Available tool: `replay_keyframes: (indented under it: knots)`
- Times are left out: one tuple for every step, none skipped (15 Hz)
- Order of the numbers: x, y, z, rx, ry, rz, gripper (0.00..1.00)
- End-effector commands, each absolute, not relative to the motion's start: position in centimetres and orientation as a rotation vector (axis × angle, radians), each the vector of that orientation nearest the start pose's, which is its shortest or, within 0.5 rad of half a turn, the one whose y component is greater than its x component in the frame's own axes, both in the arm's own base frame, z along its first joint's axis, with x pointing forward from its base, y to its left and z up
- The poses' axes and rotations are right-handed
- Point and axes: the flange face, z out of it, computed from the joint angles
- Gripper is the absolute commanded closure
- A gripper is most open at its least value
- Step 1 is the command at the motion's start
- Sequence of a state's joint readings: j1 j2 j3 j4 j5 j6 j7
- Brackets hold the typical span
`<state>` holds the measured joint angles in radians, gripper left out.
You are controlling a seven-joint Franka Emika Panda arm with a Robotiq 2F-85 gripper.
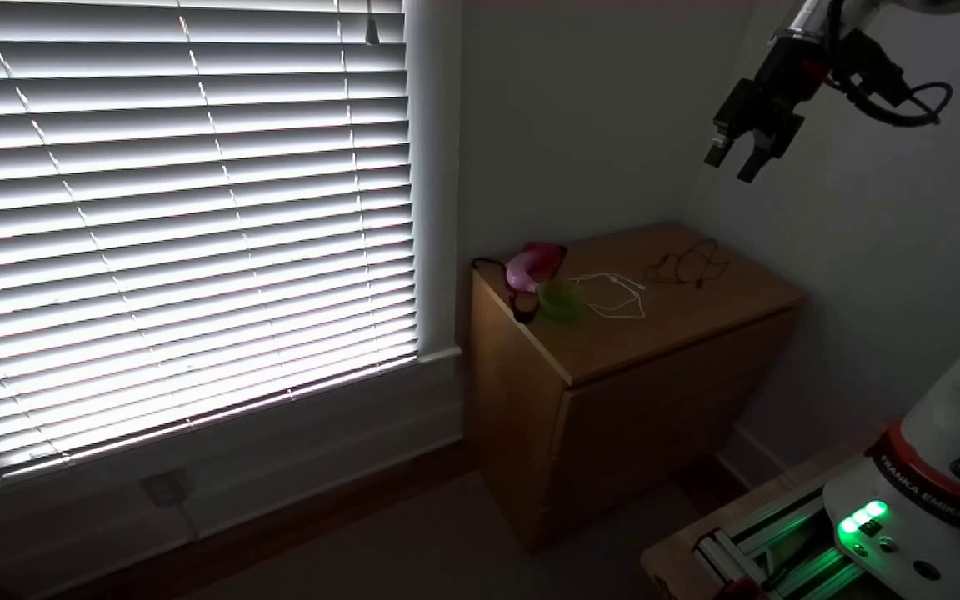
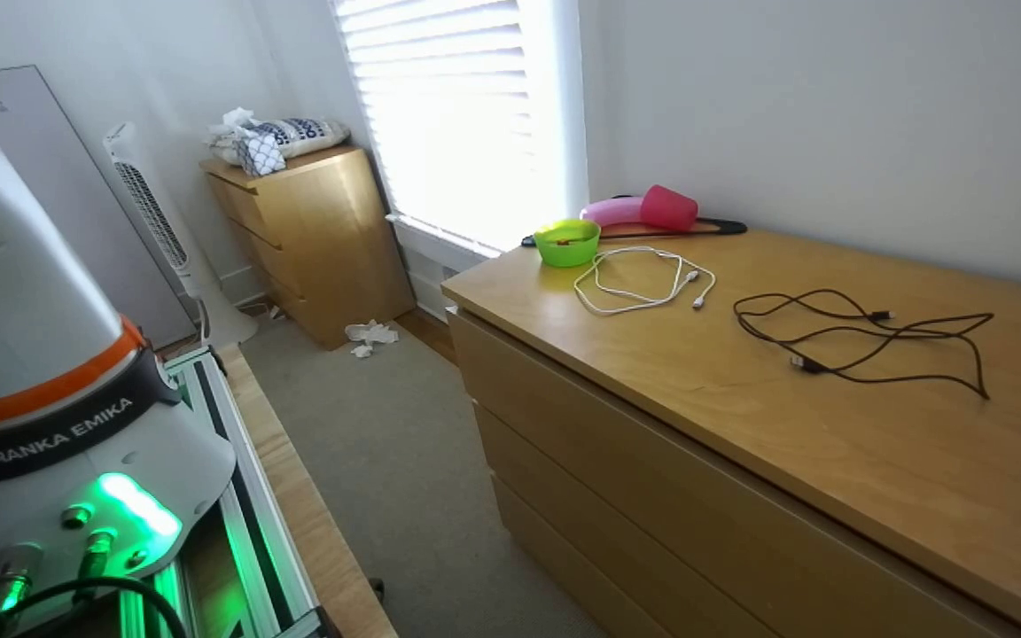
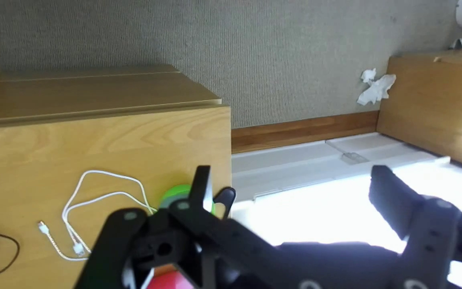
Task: Open the top drawer
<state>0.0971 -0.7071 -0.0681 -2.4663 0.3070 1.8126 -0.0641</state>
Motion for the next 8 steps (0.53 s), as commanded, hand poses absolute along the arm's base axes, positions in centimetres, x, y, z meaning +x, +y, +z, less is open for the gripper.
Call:
replay_keyframes:
  knots:
    - [32.8,-2.0,48.7,-2.695,0.156,-0.096,0.0]
    - [32.4,-3.4,47.0,-2.664,0.212,-0.091,0.0]
    - [32.0,-5.3,45.4,-2.652,0.293,-0.129,0.0]
    - [31.5,-7.1,43.6,-2.625,0.366,-0.14,0.0]
    - [31.0,-8.6,41.8,-2.6,0.412,-0.153,0.0]
    - [30.3,-10.0,40.1,-2.586,0.453,-0.163,0.0]
    - [30.8,-12.4,39.6,-2.572,0.485,-0.18,0.0]
    - [30.9,-14.6,38.7,-2.567,0.498,-0.199,0.0]
